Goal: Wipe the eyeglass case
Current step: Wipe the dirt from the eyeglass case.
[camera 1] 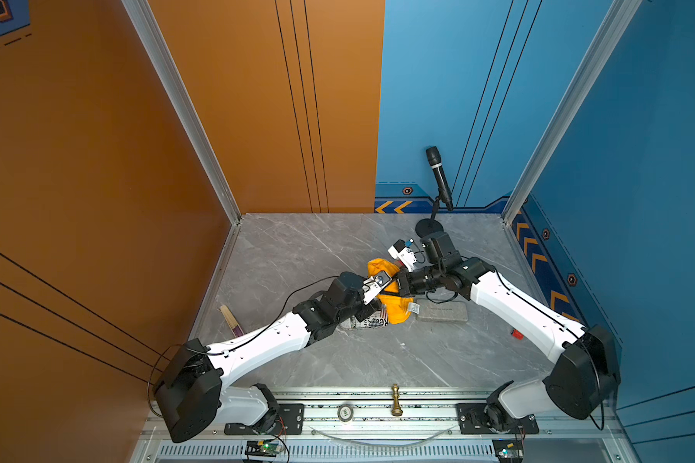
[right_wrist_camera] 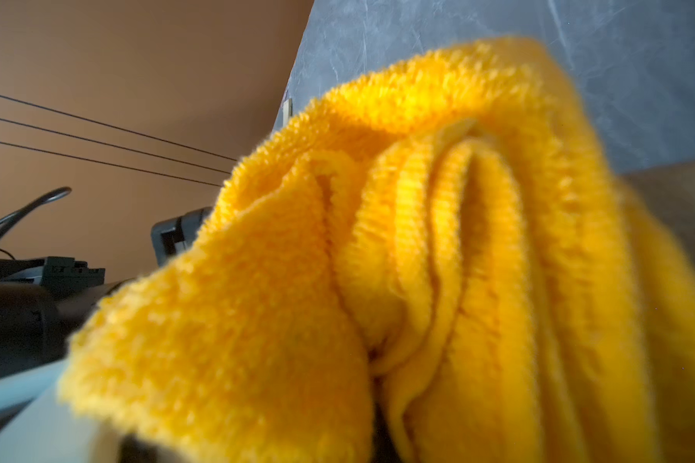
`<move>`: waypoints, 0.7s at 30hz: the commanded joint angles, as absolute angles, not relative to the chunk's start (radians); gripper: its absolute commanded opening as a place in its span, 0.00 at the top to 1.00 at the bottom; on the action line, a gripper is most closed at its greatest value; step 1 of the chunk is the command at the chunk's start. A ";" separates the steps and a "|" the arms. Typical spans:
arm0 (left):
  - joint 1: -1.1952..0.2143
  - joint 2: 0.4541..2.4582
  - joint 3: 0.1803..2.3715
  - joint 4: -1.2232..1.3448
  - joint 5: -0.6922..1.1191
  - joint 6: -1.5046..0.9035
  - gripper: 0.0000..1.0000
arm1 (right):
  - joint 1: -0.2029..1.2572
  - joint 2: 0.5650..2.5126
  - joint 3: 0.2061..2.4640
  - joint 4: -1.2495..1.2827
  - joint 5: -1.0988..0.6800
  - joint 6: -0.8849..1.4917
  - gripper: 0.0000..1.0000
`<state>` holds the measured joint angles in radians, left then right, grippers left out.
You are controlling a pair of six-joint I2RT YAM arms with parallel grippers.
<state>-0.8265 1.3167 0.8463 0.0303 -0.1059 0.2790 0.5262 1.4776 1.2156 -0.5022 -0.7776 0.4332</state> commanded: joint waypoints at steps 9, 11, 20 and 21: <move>-0.819 1.294 0.926 0.114 -0.047 0.282 0.63 | 0.497 1.554 1.309 -0.528 -0.732 0.440 1.00; -0.819 1.298 0.933 0.113 -0.037 0.277 0.63 | 0.545 1.600 1.323 -0.482 -0.771 0.469 1.00; -0.816 1.262 0.915 0.095 -0.036 0.276 0.63 | 0.421 1.696 1.394 -0.581 -0.775 0.391 1.00; -0.815 1.256 0.910 0.095 -0.040 0.274 0.63 | 0.403 1.691 1.399 -0.609 -0.766 0.374 1.00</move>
<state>-0.8051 1.3239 0.8696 -0.0448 -0.0921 0.2718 0.4801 1.6653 1.3865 -0.4942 -0.8608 0.4332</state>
